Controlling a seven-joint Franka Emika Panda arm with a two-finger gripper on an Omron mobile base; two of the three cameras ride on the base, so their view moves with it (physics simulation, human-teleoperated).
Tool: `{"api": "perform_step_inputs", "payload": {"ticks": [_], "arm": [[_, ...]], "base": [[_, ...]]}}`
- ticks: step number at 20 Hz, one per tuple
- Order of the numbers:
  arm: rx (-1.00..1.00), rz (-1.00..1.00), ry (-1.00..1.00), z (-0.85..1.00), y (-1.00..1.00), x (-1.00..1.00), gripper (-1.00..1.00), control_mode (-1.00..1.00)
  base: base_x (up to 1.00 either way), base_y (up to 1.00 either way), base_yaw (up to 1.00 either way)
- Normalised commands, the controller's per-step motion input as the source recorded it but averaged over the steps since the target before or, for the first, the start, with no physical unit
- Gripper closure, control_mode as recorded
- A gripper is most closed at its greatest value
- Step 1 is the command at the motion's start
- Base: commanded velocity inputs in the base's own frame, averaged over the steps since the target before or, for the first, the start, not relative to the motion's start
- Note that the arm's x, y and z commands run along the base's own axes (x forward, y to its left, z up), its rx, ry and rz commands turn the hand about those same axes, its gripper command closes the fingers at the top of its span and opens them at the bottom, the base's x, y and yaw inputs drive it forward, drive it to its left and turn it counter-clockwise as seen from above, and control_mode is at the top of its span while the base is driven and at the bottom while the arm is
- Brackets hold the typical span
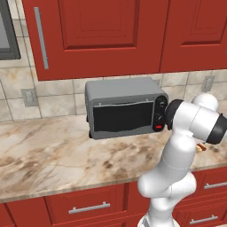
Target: Store the hot dog in the freezer for long-term storage. Close the freezer door after placing the cooked food.
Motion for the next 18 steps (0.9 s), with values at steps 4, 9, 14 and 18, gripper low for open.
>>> {"api": "perform_step_inputs", "payload": {"ticks": [4,9,14,18], "arm": [[0.02,-0.33,-0.01,0.55,0.24,-0.04,1.0,-1.0],[-0.01,-0.18,-0.03,0.52,0.78,-0.63,1.0,-1.0],[-0.05,-0.09,-0.04,0.35,0.93,-0.74,1.0,-1.0],[-0.07,-0.04,-0.1,0.37,0.99,-0.76,1.0,-1.0]], "base": [[0.0,0.0,0.0],[0.0,0.0,0.0],[0.0,0.0,0.0],[0.0,0.0,0.0]]}}
